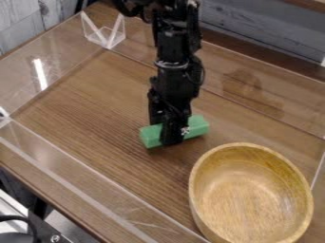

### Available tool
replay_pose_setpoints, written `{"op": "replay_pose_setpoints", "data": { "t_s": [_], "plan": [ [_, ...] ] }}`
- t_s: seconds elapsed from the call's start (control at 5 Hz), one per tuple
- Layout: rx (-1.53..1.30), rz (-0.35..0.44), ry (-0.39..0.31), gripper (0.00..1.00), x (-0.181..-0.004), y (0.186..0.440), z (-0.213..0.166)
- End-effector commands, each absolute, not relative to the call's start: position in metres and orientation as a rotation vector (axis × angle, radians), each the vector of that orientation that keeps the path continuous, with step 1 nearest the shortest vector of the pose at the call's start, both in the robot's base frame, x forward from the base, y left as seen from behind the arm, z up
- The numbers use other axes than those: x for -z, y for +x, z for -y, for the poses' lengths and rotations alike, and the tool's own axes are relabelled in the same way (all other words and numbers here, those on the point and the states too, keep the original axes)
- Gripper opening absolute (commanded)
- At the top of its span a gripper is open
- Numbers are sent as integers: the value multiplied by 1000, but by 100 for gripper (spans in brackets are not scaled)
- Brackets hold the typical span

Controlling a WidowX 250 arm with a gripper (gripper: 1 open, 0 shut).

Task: Put the green block in the brown bowl

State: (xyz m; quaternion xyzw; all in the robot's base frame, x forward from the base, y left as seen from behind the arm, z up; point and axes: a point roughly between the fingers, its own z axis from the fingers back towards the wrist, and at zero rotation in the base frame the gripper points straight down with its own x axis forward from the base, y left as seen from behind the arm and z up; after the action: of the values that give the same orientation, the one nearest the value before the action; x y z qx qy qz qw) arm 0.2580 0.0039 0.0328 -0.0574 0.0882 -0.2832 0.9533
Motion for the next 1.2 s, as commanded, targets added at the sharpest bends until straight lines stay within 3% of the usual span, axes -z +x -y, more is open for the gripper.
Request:
{"op": "replay_pose_setpoints", "data": {
  "t_s": [0.0,0.8,1.0],
  "plan": [
    [563,-112,-95,0,-56,271,-1],
    [550,-97,-97,0,-71,276,7],
    [497,-71,-82,0,-90,289,13]
  ]
}}
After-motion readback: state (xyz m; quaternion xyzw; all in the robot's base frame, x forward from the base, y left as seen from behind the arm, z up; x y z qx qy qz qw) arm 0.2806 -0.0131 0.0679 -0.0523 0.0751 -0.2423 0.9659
